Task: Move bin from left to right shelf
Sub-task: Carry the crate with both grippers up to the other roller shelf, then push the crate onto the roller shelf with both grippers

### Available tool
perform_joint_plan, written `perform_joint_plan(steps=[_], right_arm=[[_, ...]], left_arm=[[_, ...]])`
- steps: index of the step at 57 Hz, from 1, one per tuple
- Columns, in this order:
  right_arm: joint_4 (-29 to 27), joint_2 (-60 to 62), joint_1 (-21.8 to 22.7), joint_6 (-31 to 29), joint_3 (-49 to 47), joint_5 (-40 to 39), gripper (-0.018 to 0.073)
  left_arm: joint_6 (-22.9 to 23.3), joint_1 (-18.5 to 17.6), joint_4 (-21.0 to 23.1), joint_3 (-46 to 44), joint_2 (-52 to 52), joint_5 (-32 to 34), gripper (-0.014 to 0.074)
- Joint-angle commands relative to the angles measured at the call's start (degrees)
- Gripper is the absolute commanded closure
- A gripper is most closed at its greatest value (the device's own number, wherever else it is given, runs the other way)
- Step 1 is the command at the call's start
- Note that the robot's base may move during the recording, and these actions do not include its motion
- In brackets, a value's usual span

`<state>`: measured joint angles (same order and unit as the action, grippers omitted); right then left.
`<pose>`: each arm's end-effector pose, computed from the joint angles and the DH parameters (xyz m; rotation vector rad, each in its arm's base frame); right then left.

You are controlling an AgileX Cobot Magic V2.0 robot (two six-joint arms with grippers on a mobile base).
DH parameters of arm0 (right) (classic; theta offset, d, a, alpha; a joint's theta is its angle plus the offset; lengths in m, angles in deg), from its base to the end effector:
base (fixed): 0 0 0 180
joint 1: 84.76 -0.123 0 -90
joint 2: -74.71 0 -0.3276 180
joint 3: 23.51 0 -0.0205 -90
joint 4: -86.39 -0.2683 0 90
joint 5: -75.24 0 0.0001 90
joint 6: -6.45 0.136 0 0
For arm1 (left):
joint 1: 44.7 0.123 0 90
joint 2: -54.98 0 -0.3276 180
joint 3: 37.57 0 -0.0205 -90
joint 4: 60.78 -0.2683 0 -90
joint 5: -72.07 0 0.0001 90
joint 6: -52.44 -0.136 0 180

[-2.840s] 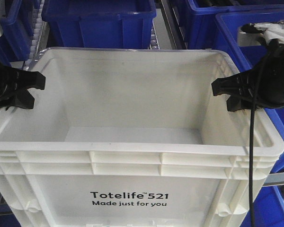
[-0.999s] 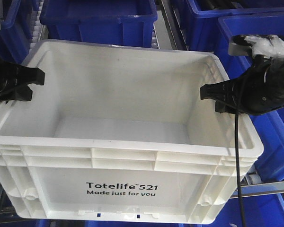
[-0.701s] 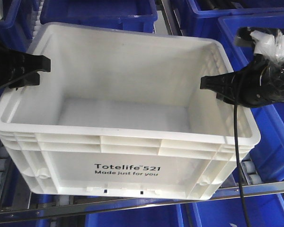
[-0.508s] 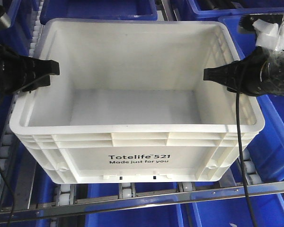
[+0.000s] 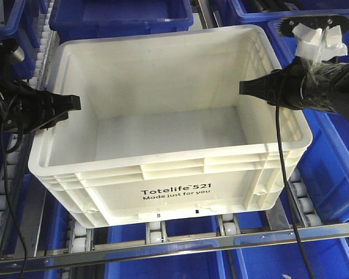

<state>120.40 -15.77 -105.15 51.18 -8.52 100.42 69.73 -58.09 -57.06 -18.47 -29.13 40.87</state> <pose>0.3605 0.0994 0.3197 -0.0028 2.1919 0.0652 0.3194 -0.0807 0.3124 -0.1296 2.3649 -0.3283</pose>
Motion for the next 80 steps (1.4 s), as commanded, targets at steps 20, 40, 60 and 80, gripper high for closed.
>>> perform_joint_plan(steps=[20, 40, 60, 80], right_arm=[[0.5, -0.8, 1.6, 4.8, -1.3, -12.2, 0.0412], [-4.8, -0.8, 1.6, 4.1, -1.3, -14.0, 0.0399], [-6.2, -0.9, 0.9, 2.2, -1.3, -17.1, 0.0396], [-6.6, -1.9, 0.9, 1.1, -1.3, -13.9, 0.0256]], left_arm=[[-1.6, 0.2, -5.0, -2.2, 2.4, 8.7, 0.0534], [-1.5, 0.2, -4.8, -2.9, 2.5, 12.4, 0.052], [-1.7, 0.2, -5.5, -6.2, 1.9, 8.7, 0.051], [-1.6, 0.2, -8.5, -6.2, -0.5, 2.2, 0.0445]])
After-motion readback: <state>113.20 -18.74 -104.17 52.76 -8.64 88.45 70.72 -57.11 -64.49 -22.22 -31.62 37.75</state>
